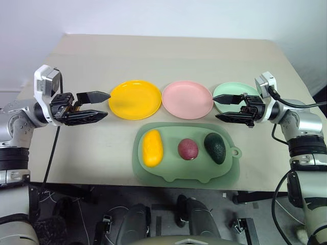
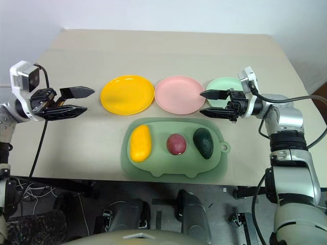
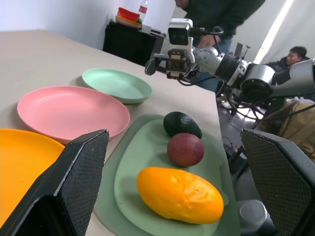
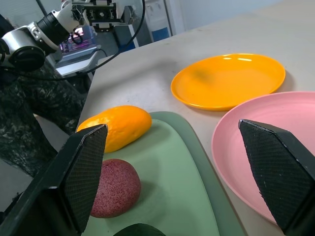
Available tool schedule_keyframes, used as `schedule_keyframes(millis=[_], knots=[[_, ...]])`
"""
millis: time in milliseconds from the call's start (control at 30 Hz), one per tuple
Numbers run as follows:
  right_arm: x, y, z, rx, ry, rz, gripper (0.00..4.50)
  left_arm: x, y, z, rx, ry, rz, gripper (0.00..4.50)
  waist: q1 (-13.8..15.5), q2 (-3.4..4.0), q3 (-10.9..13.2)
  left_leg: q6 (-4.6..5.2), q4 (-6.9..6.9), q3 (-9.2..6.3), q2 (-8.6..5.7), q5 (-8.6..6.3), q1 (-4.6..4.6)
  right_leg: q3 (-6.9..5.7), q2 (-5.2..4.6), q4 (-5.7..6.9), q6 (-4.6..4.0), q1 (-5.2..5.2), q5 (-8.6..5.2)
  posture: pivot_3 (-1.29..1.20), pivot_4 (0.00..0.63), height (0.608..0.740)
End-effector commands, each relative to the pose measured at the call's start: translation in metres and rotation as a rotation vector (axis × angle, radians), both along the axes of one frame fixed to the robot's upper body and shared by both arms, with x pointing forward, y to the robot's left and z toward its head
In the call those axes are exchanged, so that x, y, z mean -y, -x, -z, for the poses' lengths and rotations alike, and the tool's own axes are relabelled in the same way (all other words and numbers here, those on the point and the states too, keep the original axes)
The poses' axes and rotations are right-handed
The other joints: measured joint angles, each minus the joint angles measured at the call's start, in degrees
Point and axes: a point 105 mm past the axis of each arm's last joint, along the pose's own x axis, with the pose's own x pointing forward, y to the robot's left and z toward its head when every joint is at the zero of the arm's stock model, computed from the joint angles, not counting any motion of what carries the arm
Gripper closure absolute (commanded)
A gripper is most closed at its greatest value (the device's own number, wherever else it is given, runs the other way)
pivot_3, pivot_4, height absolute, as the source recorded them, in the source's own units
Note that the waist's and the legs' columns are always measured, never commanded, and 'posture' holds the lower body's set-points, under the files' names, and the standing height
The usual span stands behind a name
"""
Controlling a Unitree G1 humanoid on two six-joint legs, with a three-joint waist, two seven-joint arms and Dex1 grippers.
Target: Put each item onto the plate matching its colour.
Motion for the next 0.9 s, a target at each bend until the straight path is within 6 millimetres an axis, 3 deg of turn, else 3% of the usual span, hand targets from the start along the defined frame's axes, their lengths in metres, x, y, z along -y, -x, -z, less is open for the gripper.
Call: schedule_keyframes(millis=[33,500,667,767,833,900], knots=[[0.005,0.0,-0.014,0.065,-0.011,0.007,0.0,0.0,0.004,-0.01,0.042,-0.008,0.011,0.01,0.0,0.0,0.0,0.0,0.0,0.0,0.0,0.0,0.0,0.0,0.0,0.0,0.0,0.0,0.0,0.0,0.15,0.74],[0.014,-0.01,-0.014,0.036,0.003,0.096,0.0,0.006,-0.003,-0.008,0.042,-0.019,0.015,0.01,-0.04,0.0,0.0,0.0,0.0,0.01,0.0,0.0,0.0,0.0,0.0,0.0,0.0,0.0,0.0,0.0,0.15,0.74],[0.024,-0.034,-0.017,0.031,0.017,0.343,0.0,0.005,-0.004,-0.007,0.038,-0.012,0.008,0.01,-0.08,0.0,0.0,0.0,0.0,0.0,0.0,0.0,0.0,0.0,0.0,0.01,0.0,0.0,0.0,0.0,0.15,0.74],[0.02,-0.025,-0.024,0.117,-0.011,0.26,0.0,0.008,-0.005,-0.007,0.045,-0.012,0.013,0.01,0.02,0.0,0.0,0.0,0.0,0.01,0.0,0.0,-0.01,0.01,0.0,0.0,0.0,-0.01,0.0,0.0,0.15,0.74],[0.03,-0.04,-0.017,0.037,0.056,0.427,0.0,0.009,-0.006,-0.007,0.043,-0.008,0.016,0.01,0.02,0.0,0.0,0.0,0.0,0.01,0.0,0.0,-0.01,0.01,0.0,0.0,0.0,0.0,0.0,0.0,0.15,0.74],[0.031,-0.039,-0.02,0.048,0.045,0.431,0.0,0.009,-0.006,-0.006,0.044,-0.012,0.022,0.01,-0.01,0.0,0.0,0.0,0.0,0.01,0.0,0.0,0.0,0.01,-0.01,0.01,0.0,0.01,0.0,0.0,0.15,0.74]])
